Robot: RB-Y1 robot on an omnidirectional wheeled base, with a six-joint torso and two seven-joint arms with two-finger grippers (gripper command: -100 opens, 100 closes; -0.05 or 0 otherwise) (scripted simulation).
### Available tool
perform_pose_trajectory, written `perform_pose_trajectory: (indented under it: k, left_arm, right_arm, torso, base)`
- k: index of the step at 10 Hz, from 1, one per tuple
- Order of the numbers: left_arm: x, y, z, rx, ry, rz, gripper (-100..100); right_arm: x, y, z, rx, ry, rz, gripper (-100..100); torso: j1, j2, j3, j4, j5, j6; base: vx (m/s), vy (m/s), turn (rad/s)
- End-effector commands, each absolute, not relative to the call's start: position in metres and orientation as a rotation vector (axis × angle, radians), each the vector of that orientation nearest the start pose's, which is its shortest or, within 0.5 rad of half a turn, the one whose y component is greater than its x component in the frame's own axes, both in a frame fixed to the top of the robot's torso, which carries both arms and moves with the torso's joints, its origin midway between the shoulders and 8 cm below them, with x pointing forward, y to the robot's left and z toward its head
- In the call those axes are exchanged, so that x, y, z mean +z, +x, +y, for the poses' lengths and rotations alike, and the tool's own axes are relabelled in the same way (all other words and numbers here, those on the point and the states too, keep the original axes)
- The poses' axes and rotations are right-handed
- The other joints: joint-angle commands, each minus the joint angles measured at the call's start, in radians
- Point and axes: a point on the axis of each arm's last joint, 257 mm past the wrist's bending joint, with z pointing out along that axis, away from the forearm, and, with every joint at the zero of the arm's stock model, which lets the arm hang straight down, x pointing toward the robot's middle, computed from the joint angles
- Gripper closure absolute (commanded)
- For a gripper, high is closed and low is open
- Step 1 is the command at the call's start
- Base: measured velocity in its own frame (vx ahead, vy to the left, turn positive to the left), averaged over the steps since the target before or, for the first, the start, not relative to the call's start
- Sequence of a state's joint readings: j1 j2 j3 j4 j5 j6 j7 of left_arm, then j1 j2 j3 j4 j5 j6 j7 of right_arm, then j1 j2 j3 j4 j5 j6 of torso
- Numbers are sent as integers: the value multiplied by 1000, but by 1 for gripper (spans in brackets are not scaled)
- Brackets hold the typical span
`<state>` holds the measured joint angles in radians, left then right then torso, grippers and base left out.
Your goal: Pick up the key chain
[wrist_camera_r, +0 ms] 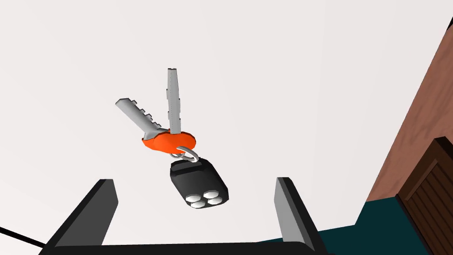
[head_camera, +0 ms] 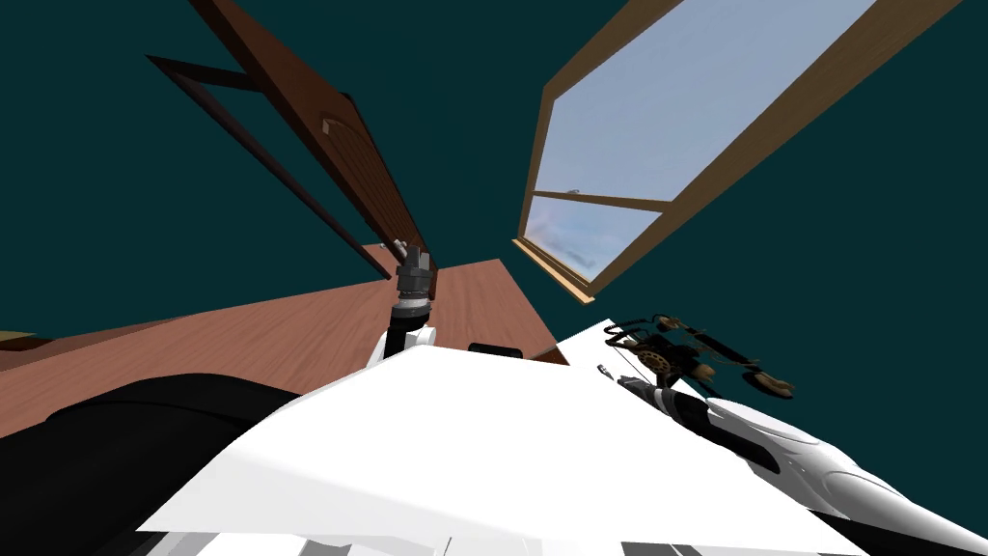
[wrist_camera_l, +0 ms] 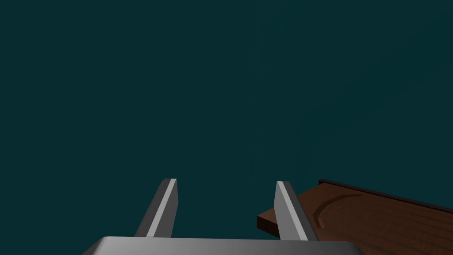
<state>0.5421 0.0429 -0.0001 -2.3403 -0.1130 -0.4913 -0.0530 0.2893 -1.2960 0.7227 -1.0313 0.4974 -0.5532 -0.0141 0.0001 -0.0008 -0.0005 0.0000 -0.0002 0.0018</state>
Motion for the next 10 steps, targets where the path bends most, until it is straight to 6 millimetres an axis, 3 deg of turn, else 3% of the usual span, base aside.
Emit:
perform_pose_trajectory:
  k: [1, 2, 3, 7, 8, 9, 10]
  left_arm:
    - [34, 333, 263, -1172, -522, 714, 0]
    - [34, 333, 263, -1172, -522, 714, 0]
    - [34, 333, 263, -1172, -522, 714, 0]
    - [34, 333, 263, -1172, -522, 714, 0]
    - [34, 333, 263, -1172, -522, 714, 0]
    - [34, 333, 263, -1172, -522, 714, 0]
    - [34, 333, 263, -1172, -523, 714, 0]
  right_arm:
    - [-469, 144, -566, 154, -250, 2768, -100]
    - [-466, 144, -569, 155, -253, 2768, -100]
    - [-467, 143, -569, 154, -254, 2768, 100]
    - [-466, 144, -569, 154, -255, 2767, 100]
    - [-466, 144, -569, 154, -255, 2767, 0]
    - [-457, 149, -572, 155, -265, 2767, 100]
    - [-452, 151, -574, 155, -271, 2767, 100]
  torso:
    - [0, 0, 0, 0, 0, 0]
    - [0, 0, 0, 0, 0, 0]
    - [1, 0, 0, 0, 0, 0]
    - [1, 0, 0, 0, -1, 0]
    - [0, 0, 0, 0, -1, 0]
    - [0, 0, 0, 0, -1, 0]
    - [2, 1, 0, 0, -1, 0]
  base:
    - [13, -32, 66]
    - [5, -14, 14]
    - [0, 0, 0]
    - [0, 0, 0]
    - [0, 0, 0]
    - [-5, 18, -76]
    - [-13, 30, -77]
